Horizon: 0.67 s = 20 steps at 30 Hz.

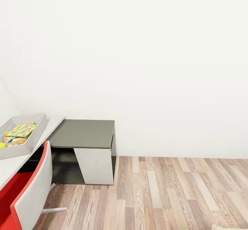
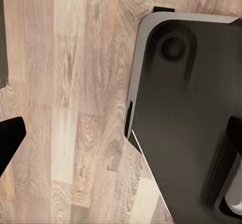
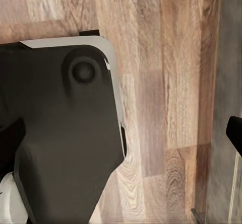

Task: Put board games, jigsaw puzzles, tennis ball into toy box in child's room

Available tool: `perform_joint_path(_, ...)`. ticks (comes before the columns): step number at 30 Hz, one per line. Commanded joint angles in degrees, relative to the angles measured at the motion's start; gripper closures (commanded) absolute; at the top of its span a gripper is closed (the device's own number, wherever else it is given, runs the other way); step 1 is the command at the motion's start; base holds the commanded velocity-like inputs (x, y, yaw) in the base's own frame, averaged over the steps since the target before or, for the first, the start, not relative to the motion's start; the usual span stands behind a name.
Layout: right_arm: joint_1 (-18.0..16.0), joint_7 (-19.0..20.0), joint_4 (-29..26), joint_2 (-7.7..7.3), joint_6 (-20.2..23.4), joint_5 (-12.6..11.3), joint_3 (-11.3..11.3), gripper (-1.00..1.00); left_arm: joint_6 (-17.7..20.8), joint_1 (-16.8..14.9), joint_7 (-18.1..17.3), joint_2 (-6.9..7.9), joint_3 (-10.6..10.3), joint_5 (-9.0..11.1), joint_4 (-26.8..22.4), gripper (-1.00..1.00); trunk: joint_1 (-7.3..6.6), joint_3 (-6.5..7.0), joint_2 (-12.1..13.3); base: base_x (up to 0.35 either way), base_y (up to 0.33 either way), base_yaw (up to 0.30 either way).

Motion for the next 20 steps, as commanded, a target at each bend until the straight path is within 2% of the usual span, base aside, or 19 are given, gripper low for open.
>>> perform_joint_path(1, -0.02, -0.11, 0.03, -0.03, -0.17, -0.55, 0.49, -1.0, -0.22, -0.03, 0.1, -0.01, -0.49, 0.48, 0.0, -1.0, 0.03, -0.12, -0.11, 0.0, 0.0, 0.0)
perform_joint_path(13, 0.07, 0.02, -0.01, 1.04, -0.01, -0.81, 0.6, -1.0, -0.55, -0.02, 0.06, -0.1, 0.08, 0.52, -2.42, -1.0, 0.03, -0.12, -0.11, 0.0, 0.0, 0.0)
perform_joint_path(20, 0.07, 0.06, -0.05, 0.64, -0.07, -0.82, 0.51, -1.0, -0.53, 0.0, 0.06, -0.06, -0.03, 0.41, -2.43, -1.0, 0.03, -0.12, -0.11, 0.0, 0.0, 0.0)
